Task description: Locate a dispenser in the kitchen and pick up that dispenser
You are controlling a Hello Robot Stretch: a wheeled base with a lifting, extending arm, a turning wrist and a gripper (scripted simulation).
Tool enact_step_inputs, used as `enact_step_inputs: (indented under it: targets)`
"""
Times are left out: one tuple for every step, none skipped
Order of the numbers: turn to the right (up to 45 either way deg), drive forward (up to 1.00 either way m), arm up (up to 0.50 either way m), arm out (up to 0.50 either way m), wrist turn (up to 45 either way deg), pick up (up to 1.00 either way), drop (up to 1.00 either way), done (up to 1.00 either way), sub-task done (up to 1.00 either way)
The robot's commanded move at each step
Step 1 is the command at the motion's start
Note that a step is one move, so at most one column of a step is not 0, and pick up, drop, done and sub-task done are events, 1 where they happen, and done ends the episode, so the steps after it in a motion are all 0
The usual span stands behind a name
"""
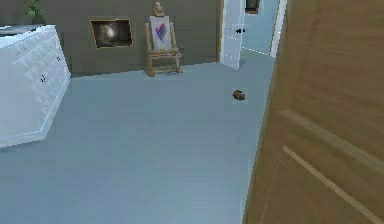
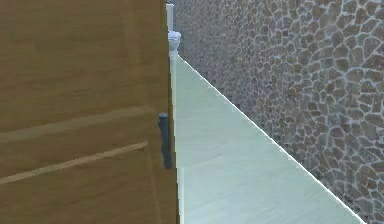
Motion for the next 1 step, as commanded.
enact_step_inputs:
  targets:
    - [0.0, 1.00, 0.00, 0.00, 0.0, 0.00, 0.00, 0.00, 0.00]
